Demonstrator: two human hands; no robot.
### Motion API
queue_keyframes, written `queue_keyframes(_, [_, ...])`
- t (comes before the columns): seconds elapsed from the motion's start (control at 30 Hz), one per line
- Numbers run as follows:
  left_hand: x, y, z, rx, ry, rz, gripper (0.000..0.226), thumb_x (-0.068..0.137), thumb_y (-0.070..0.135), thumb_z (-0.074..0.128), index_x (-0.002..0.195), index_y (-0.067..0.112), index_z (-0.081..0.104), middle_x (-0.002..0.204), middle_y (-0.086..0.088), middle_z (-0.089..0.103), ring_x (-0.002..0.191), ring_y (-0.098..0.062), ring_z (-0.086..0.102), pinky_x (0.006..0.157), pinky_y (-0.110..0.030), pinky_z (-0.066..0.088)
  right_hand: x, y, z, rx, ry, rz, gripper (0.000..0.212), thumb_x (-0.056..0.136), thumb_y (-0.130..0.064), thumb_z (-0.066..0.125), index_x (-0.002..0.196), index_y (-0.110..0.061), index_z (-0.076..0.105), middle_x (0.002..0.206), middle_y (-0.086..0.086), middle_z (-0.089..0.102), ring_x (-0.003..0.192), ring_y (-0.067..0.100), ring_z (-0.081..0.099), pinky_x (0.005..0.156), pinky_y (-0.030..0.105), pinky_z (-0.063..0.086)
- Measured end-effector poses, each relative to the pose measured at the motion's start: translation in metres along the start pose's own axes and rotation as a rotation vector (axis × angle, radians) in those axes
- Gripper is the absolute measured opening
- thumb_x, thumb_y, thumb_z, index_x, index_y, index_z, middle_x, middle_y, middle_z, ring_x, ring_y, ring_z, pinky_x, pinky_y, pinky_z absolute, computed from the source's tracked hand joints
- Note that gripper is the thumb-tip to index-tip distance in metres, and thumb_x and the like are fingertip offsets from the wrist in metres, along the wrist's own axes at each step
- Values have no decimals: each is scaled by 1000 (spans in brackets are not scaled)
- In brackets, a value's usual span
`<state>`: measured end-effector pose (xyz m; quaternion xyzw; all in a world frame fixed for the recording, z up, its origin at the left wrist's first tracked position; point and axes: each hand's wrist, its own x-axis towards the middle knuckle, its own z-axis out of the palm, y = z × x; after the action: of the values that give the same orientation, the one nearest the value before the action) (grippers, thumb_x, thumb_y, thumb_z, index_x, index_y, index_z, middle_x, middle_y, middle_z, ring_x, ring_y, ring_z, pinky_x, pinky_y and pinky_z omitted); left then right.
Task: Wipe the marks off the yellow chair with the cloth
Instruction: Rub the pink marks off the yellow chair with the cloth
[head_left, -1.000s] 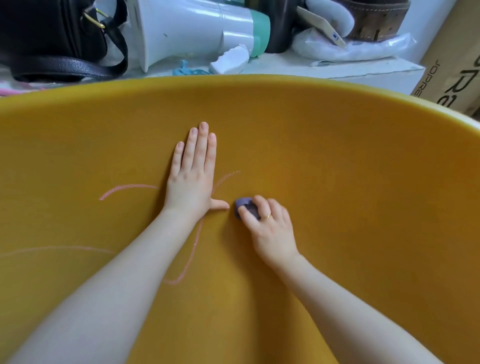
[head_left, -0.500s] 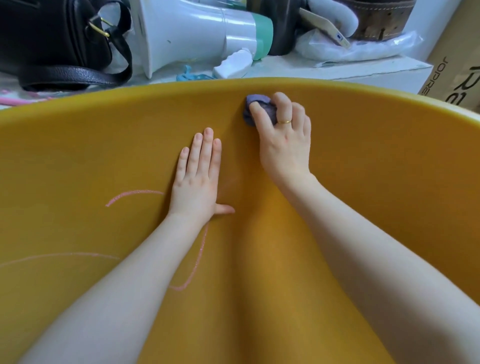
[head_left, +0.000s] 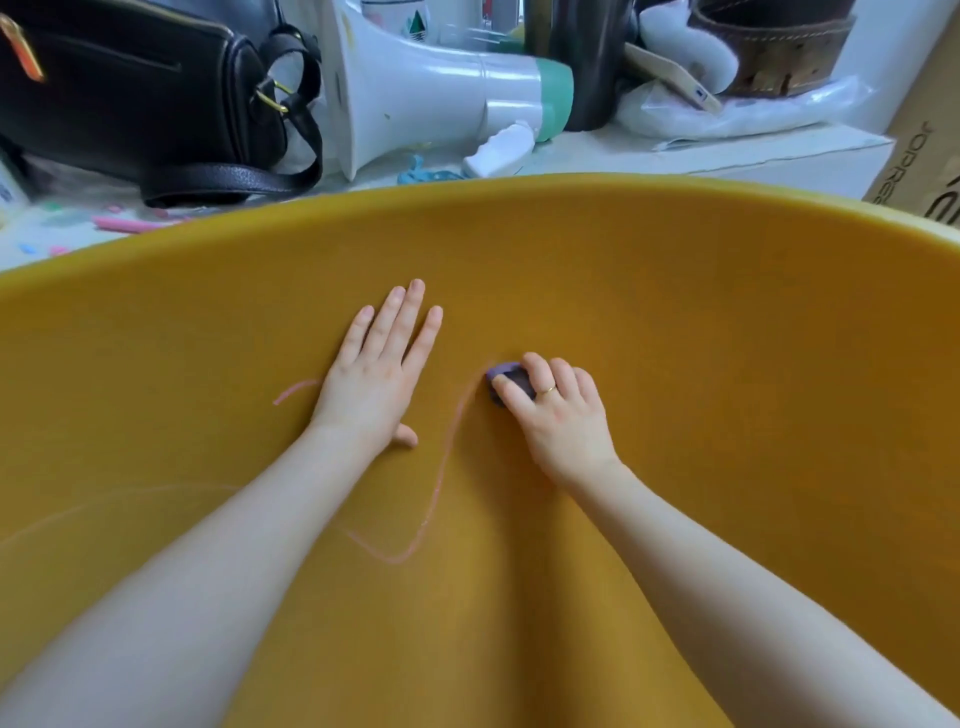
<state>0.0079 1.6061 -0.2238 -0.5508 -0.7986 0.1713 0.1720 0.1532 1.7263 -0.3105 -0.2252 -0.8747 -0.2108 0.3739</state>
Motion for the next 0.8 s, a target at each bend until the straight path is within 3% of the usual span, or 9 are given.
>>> queue_keyframes(0.1, [0, -3, -3, 50, -13, -45, 145, 58, 65, 70, 130, 3, -40, 149, -20, -31, 141, -32, -21, 107, -39, -18, 62, 11, -10, -21, 143, 138, 31, 80, -6, 47, 106, -22, 53, 114, 10, 37, 89, 29, 41, 72, 36, 33])
queue_keyframes(0.27, [1, -7, 4, 35, 25, -153, 151, 52, 75, 64, 129, -1, -40, 148, -23, -30, 140, -35, -21, 106, -42, -19, 117, 19, -13, -2, 267, 195, 35, 80, -7, 44, 113, -19, 47, 116, 12, 32, 92, 30, 36, 70, 37, 28])
queue_keyframes(0.37, [4, -12, 9, -16, 61, -151, 150, 50, 73, 67, 133, 1, -34, 149, -23, -27, 140, -35, -19, 107, -40, -18, 87, -4, 2, 69, 224, 170, 38, 77, -8, 45, 113, -20, 46, 117, 13, 32, 92, 30, 37, 71, 38, 30])
queue_keyframes(0.47, [4, -10, 11, -35, 71, -127, 149, 50, 72, 69, 136, 2, -30, 150, -23, -25, 141, -35, -17, 108, -39, -15, 18, -33, 16, 161, 44, 25, 42, 74, -11, 44, 114, -22, 45, 119, 13, 34, 94, 31, 38, 77, 39, 30])
queue_keyframes(0.6, [0, -11, 12, -23, 71, -113, 146, 53, 74, 66, 136, 2, -30, 150, -22, -25, 141, -35, -18, 108, -40, -16, -33, -51, 14, 178, -111, -13, 44, 71, -8, 36, 112, -22, 46, 117, 13, 37, 91, 32, 40, 77, 37, 29])
queue_keyframes(0.7, [-2, -12, 11, -19, 64, -115, 145, 55, 72, 66, 137, 1, -30, 150, -22, -27, 141, -34, -19, 107, -39, -17, -17, -42, 7, 155, -103, -45, 39, 74, -10, 39, 110, -24, 47, 113, 10, 39, 85, 32, 48, 74, 35, 31])
queue_keyframes(0.8, [-3, -12, 9, -32, 49, -115, 145, 56, 70, 67, 137, 2, -31, 149, -22, -29, 141, -34, -20, 106, -39, -18, 38, -20, -3, 112, 8, 85, 33, 79, -14, 45, 110, -24, 50, 113, 10, 37, 89, 30, 43, 75, 37, 32])
